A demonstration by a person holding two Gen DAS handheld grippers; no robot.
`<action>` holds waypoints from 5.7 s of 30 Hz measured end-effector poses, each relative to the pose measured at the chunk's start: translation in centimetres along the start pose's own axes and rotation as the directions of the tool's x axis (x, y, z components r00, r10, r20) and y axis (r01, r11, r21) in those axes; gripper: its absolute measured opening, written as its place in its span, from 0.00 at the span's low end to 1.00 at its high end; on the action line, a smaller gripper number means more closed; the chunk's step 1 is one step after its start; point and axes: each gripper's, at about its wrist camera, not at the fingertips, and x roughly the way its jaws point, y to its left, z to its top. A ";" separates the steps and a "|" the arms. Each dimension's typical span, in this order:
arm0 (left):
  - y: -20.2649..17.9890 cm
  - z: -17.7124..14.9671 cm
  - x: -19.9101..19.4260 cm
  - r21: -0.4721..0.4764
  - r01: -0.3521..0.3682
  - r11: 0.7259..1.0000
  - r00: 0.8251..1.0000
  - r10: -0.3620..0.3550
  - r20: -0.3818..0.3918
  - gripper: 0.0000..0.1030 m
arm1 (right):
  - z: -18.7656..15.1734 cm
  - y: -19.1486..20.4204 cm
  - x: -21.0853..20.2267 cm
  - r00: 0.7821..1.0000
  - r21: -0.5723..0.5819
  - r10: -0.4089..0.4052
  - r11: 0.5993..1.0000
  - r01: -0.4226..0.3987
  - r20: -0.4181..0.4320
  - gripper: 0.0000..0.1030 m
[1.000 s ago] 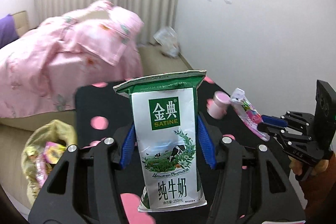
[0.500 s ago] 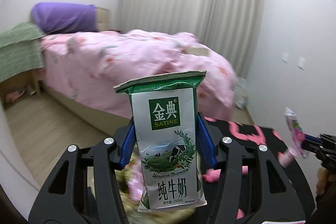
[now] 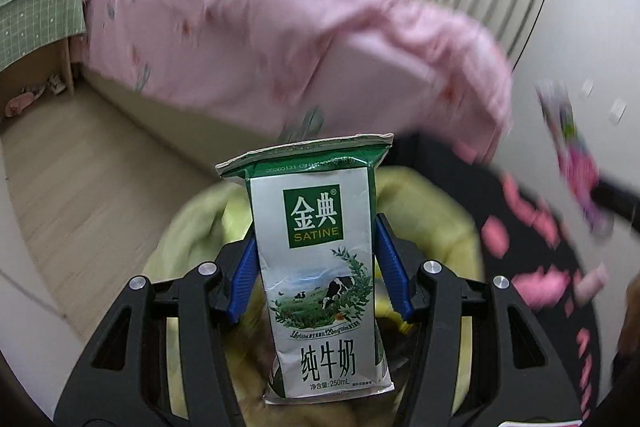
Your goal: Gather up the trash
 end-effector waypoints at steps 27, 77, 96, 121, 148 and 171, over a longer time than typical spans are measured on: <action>2.8 -1.4 -1.2 -0.050 0.065 0.997 0.987 -0.071 -0.146 0.48 | -3.6 2.6 12.2 0.960 -0.024 0.060 0.997 -0.069 -0.275 0.16; -13.4 -11.3 -21.5 0.312 0.038 0.949 0.998 -0.051 0.034 0.65 | -17.4 8.1 -21.0 0.930 0.284 -0.368 0.894 0.347 0.023 0.38; -13.5 -11.3 -21.9 0.320 0.036 0.947 0.998 -0.051 0.038 0.65 | -17.5 7.6 -21.3 0.930 0.298 -0.367 0.890 0.346 0.016 0.38; -13.1 -11.4 -22.2 0.313 0.026 0.949 0.998 -0.042 0.045 0.65 | -17.7 7.5 -20.7 0.934 0.307 -0.358 0.889 0.339 0.006 0.38; -13.1 -11.6 -22.3 0.320 0.025 0.947 0.998 -0.042 0.043 0.65 | -17.7 7.6 -20.7 0.932 0.307 -0.362 0.888 0.342 0.011 0.38; -16.9 -11.3 -15.8 0.314 0.155 0.937 0.984 -0.117 -0.137 0.65 | -18.2 2.1 -19.9 0.904 0.333 -0.427 0.850 0.409 -0.020 0.38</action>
